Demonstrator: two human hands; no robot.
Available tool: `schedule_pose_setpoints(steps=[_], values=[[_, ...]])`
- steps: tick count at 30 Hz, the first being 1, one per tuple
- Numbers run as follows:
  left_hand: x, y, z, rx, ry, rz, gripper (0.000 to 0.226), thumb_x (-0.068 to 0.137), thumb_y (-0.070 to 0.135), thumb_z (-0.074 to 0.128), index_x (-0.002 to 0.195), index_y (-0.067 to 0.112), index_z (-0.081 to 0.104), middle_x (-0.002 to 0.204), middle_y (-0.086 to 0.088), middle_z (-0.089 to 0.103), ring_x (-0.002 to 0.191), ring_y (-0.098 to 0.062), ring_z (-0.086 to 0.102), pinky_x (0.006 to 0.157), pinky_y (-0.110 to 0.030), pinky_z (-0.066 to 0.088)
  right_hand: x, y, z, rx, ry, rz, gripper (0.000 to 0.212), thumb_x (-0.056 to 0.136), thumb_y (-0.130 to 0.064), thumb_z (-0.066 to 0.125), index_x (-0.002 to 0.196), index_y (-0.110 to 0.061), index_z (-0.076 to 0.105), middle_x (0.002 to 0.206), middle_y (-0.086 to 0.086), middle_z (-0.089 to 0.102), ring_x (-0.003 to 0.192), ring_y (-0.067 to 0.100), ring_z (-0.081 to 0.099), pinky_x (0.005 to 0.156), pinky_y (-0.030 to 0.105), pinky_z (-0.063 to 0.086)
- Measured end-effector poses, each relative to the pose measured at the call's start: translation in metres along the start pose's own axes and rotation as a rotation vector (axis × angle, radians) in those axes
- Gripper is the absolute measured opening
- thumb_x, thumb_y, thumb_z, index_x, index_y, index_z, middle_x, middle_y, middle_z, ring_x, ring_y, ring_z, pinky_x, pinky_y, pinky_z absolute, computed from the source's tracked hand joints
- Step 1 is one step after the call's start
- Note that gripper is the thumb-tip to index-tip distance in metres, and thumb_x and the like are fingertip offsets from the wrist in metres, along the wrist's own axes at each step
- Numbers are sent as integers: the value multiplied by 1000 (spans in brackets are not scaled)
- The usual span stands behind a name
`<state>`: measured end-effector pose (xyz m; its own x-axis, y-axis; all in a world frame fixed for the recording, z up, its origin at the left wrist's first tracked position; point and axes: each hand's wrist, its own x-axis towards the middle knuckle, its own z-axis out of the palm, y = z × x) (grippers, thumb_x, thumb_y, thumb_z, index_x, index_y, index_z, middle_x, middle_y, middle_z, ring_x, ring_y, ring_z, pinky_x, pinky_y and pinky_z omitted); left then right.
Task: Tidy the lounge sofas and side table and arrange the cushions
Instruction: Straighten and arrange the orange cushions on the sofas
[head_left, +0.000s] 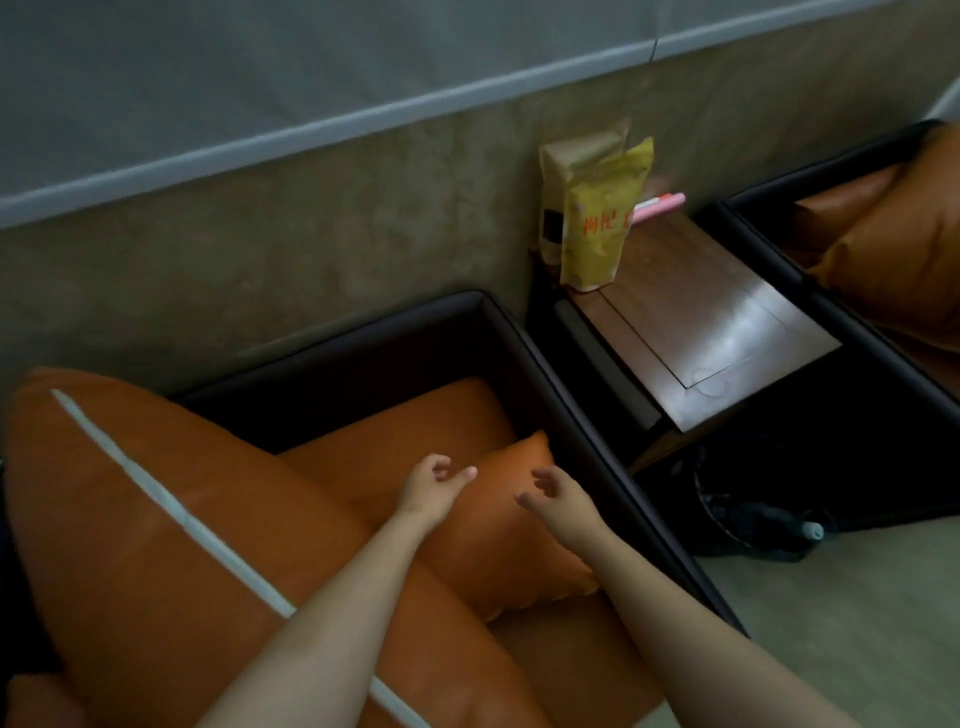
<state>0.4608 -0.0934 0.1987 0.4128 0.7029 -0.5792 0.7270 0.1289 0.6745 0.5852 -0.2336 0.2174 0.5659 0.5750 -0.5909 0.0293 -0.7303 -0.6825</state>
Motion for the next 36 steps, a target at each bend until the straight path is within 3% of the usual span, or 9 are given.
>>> schedule_pose_setpoints(steps=[4,10,17,30,36], values=[[35,-30,4,167,74,-102,65,81,66,59,131,24,54,136,-2,56,130,-25,47,111,-41,32,26,15,14,13,59,3,67,81,-39,75,138,-22,46,143,7,44,132,24,41,110,40,37],[63,-61,13,343,113,-99,66,82,72,50,132,29,52,139,-1,53,134,-23,41,116,-40,20,65,36,36,-47,166,40,89,75,-53,74,147,-26,29,154,3,28,142,24,24,116,44,23],[74,-75,31,645,247,31,66,84,78,27,128,36,54,135,12,54,131,-12,41,113,-35,19,110,43,42,-104,187,142,112,66,-74,67,152,-28,13,152,11,32,136,33,36,111,49,32],[95,-75,30,749,126,18,70,87,76,19,135,36,50,143,10,49,134,-14,39,111,-38,21,137,40,48,-157,230,323,104,70,-83,51,149,-21,22,141,16,46,125,39,48,104,49,39],[93,-75,28,696,133,21,61,88,74,23,122,34,53,129,8,58,126,-14,45,108,-37,24,133,39,47,-151,241,295,98,72,-76,58,146,-21,26,139,16,47,123,39,49,101,49,42]])
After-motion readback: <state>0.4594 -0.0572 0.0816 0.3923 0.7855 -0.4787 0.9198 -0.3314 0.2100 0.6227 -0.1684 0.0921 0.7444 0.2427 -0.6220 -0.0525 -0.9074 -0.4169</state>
